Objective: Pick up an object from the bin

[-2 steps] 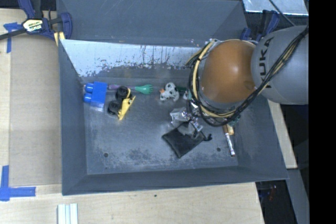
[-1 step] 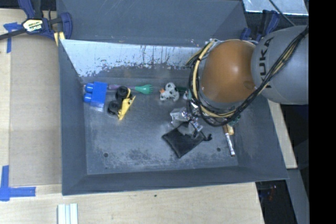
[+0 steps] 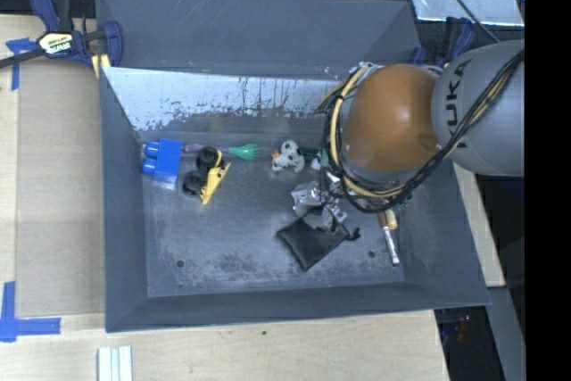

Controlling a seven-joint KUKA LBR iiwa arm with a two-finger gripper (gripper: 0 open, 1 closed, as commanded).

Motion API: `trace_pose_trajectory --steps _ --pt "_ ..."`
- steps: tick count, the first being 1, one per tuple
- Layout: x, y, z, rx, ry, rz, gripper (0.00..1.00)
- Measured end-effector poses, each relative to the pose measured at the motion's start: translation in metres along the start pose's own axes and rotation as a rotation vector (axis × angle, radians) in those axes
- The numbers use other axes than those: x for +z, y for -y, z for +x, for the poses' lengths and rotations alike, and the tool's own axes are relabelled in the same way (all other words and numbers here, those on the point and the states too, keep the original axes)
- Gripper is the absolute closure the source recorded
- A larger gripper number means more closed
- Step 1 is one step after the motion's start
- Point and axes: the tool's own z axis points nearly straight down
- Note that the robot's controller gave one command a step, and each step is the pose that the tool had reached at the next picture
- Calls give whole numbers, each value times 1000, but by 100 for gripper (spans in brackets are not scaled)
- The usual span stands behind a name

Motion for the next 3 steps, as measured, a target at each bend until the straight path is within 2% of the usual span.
trace_pose_trajectory --steps 1,2,3 --pt "-22 0 0 1 0 0 100" --pt "-59 -1 0 3 -2 -3 100" --pt "-102 1 -2 3 3 2 100"
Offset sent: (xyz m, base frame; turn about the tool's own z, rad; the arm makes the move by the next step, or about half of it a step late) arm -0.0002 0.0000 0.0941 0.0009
